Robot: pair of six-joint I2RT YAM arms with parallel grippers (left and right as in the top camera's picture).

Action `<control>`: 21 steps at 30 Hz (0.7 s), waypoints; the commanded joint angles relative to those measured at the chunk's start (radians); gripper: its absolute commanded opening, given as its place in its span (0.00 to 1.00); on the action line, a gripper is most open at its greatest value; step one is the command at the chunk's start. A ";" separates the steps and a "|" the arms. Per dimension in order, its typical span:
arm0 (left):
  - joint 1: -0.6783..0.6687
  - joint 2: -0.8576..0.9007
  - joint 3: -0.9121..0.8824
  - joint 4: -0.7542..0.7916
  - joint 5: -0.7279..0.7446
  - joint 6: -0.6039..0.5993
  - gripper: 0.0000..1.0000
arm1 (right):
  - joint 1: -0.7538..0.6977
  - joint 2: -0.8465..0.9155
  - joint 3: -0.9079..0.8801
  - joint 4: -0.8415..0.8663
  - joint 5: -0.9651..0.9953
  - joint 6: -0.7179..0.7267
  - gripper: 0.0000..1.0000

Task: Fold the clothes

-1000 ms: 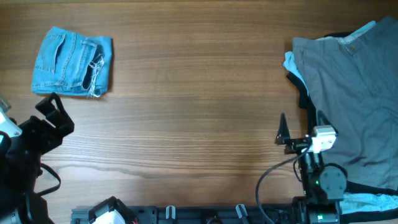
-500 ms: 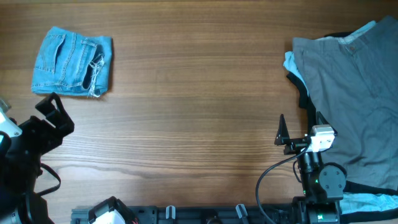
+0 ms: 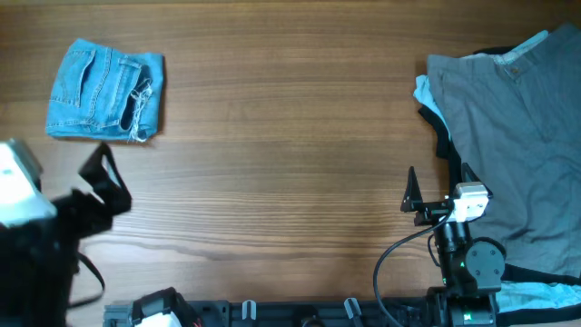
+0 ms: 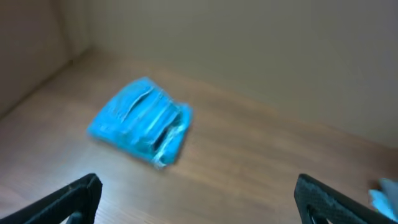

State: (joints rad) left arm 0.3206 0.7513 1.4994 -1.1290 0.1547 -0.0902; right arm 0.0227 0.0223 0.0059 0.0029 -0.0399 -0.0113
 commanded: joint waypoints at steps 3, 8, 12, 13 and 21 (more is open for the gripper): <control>-0.170 -0.140 -0.173 0.236 0.080 0.008 1.00 | -0.003 0.007 0.000 0.002 0.014 0.012 1.00; -0.201 -0.270 -0.476 0.447 0.249 0.008 1.00 | -0.003 0.007 0.000 0.002 0.014 0.012 1.00; -0.201 -0.411 -0.748 0.588 0.290 0.008 1.00 | -0.003 0.007 0.000 0.002 0.014 0.012 1.00; -0.201 -0.461 -0.822 0.631 0.291 0.008 1.00 | -0.003 0.007 0.000 0.002 0.014 0.012 1.00; -0.201 -0.743 -1.245 0.938 0.213 0.008 1.00 | -0.003 0.007 0.000 0.002 0.014 0.012 1.00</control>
State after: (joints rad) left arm 0.1253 0.0563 0.3706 -0.2703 0.4072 -0.0902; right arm 0.0223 0.0273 0.0063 0.0002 -0.0399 -0.0116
